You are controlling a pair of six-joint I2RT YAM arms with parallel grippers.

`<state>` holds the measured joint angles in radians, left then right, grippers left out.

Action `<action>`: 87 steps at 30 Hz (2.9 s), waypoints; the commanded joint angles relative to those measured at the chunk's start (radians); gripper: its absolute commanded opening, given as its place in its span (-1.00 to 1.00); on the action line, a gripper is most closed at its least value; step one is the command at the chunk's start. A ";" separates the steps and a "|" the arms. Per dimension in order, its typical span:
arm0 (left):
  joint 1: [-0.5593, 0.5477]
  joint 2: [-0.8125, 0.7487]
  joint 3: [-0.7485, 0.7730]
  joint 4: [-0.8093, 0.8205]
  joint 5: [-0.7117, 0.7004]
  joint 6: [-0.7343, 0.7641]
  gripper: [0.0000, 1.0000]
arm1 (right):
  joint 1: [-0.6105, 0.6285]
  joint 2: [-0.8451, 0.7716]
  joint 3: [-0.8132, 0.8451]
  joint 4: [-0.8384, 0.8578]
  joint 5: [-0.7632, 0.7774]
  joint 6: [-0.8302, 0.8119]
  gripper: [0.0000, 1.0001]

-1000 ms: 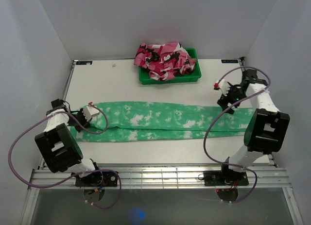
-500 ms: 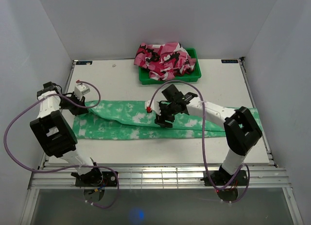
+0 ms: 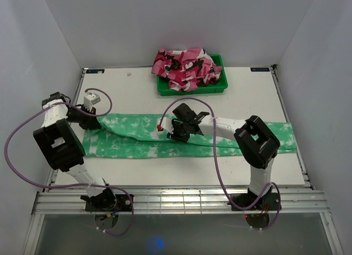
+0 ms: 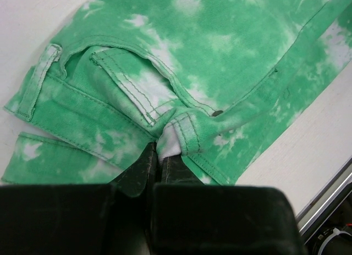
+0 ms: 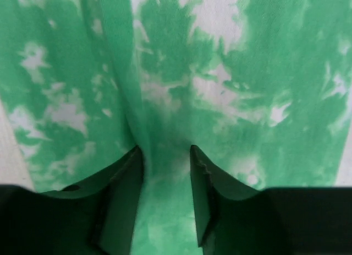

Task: Fold and stack the trousers
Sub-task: Fold the trousers

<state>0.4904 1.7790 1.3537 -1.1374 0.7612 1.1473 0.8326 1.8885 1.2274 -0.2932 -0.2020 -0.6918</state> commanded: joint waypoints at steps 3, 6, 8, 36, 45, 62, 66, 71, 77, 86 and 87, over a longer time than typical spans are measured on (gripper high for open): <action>-0.003 -0.016 0.042 -0.004 0.052 -0.014 -1.00 | -0.004 -0.074 -0.048 0.072 0.090 -0.008 -0.48; -0.003 -0.015 0.048 0.014 0.044 -0.021 -1.00 | -0.012 -0.111 -0.068 0.074 0.111 -0.020 -0.84; -0.003 -0.013 0.058 0.040 0.033 -0.037 -1.00 | -0.027 -0.137 -0.074 0.071 0.107 -0.037 -0.85; 0.099 -0.402 -0.427 0.267 -0.256 0.276 -1.00 | -0.115 -0.368 -0.244 -0.167 -0.148 -0.156 -0.85; 0.175 -0.129 -0.530 0.478 -0.405 0.255 -1.00 | -0.063 -0.256 -0.313 -0.133 -0.149 -0.140 -0.85; 0.175 -0.331 -0.343 0.119 -0.321 0.307 -1.00 | -0.059 -0.184 -0.229 -0.190 -0.114 -0.104 -0.84; 0.177 -0.252 -0.433 0.269 -0.425 0.272 -1.00 | -0.059 -0.178 -0.213 -0.201 -0.117 -0.103 -0.84; 0.183 -0.136 -0.514 0.387 -0.551 0.232 -1.00 | -0.059 -0.177 -0.191 -0.224 -0.123 -0.104 -0.85; 0.185 -0.043 -0.536 0.481 -0.602 0.192 -1.00 | -0.059 -0.221 -0.079 -0.359 -0.151 -0.115 -0.85; 0.183 -0.015 -0.519 0.479 -0.579 0.134 -1.00 | -0.003 -0.238 -0.116 -0.408 -0.188 -0.101 -0.85; 0.183 -0.013 -0.515 0.476 -0.576 0.126 -1.00 | 0.006 -0.230 -0.146 -0.384 -0.186 -0.095 -0.84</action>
<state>0.6441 1.6299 0.9009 -0.9703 0.4828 1.2491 0.8185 1.6558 1.1690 -0.5903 -0.4080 -0.8070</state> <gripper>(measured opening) 0.088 0.084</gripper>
